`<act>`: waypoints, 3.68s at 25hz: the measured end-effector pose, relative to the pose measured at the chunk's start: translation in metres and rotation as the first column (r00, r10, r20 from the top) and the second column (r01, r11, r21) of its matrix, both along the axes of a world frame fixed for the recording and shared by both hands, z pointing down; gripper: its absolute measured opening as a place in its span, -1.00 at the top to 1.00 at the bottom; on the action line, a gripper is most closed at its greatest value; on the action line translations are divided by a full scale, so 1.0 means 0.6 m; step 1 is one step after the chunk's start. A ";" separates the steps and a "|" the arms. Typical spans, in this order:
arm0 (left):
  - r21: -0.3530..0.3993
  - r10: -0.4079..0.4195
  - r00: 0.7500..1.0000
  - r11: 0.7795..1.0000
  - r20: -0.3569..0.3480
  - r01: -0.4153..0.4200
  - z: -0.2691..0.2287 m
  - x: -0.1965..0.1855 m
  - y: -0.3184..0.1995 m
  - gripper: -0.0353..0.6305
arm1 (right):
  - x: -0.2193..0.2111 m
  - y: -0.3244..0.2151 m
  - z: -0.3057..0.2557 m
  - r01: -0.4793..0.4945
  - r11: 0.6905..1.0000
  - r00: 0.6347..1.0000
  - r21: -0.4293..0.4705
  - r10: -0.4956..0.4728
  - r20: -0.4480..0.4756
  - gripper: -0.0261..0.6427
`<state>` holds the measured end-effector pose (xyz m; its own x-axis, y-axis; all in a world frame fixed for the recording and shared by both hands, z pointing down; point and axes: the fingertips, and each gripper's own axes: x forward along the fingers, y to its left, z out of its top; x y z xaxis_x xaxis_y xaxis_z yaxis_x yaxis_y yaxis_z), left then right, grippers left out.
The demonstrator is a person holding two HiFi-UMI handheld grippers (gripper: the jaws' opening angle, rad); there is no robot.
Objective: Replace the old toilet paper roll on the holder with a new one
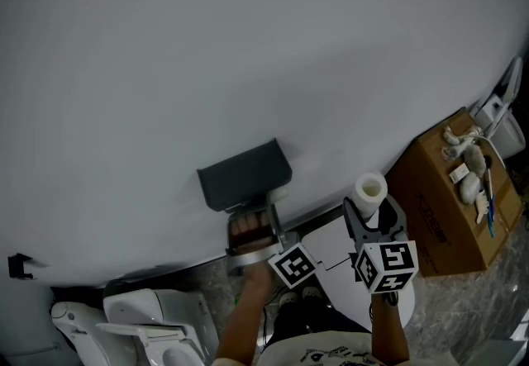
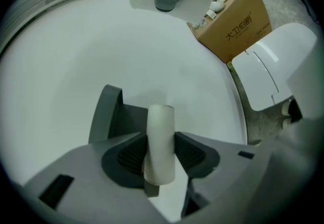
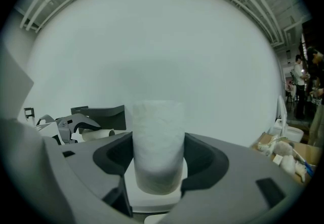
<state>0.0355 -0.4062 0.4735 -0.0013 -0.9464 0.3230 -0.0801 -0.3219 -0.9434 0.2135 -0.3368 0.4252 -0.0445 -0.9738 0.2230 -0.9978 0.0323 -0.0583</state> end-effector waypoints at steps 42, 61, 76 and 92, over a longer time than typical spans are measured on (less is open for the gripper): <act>0.045 0.216 0.480 0.938 -0.851 -0.343 -0.125 0.141 0.081 0.35 | 0.070 0.025 -0.021 -0.092 0.996 0.996 0.018 0.092 -0.003 0.02; 0.089 0.097 0.011 0.954 -0.995 -0.285 -0.167 -0.030 0.117 0.35 | -0.042 0.013 -0.029 0.032 0.999 0.999 0.033 -0.031 -0.011 0.02; 0.113 0.126 0.062 0.977 -0.990 -0.179 -0.190 -0.088 0.127 0.35 | -0.054 -0.066 0.006 0.164 0.985 0.810 -0.061 -0.169 -0.561 0.01; 0.094 0.104 0.063 0.985 -0.993 -0.147 -0.189 -0.163 0.138 0.35 | -0.115 -0.140 0.071 0.183 0.963 -0.033 -0.199 -0.196 -0.980 0.02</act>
